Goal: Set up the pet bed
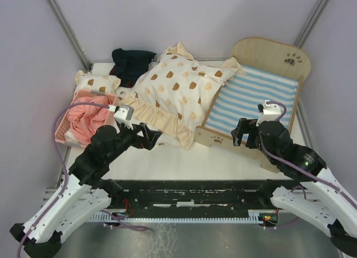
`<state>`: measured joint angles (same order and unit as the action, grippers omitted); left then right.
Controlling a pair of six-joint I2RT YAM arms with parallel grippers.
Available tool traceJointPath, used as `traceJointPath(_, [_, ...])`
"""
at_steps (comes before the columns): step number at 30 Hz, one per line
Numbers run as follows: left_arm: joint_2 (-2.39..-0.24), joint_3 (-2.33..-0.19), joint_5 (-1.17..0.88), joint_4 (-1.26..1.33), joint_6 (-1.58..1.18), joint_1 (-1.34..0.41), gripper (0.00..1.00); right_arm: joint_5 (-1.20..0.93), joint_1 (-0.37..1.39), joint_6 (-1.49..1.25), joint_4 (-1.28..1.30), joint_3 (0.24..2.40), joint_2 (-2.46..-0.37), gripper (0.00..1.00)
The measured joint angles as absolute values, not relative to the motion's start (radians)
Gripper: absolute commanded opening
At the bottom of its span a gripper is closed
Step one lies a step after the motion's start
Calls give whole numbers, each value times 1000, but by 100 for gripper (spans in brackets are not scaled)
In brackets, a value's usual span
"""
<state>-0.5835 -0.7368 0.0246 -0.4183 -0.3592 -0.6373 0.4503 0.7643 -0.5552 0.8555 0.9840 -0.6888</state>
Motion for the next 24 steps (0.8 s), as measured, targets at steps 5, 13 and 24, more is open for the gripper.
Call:
traceJointPath(5, [-568, -736, 28, -418, -362, -637, 99, 456, 765, -568, 855, 984, -688, 99])
traceJointPath(13, [-551, -732, 37, -419, -374, -637, 99, 504, 765, -637, 852, 984, -715, 100])
traceJointPath(24, [-539, -728, 124, -470, -389, -637, 100, 523, 766, -718, 710, 985, -1023, 60])
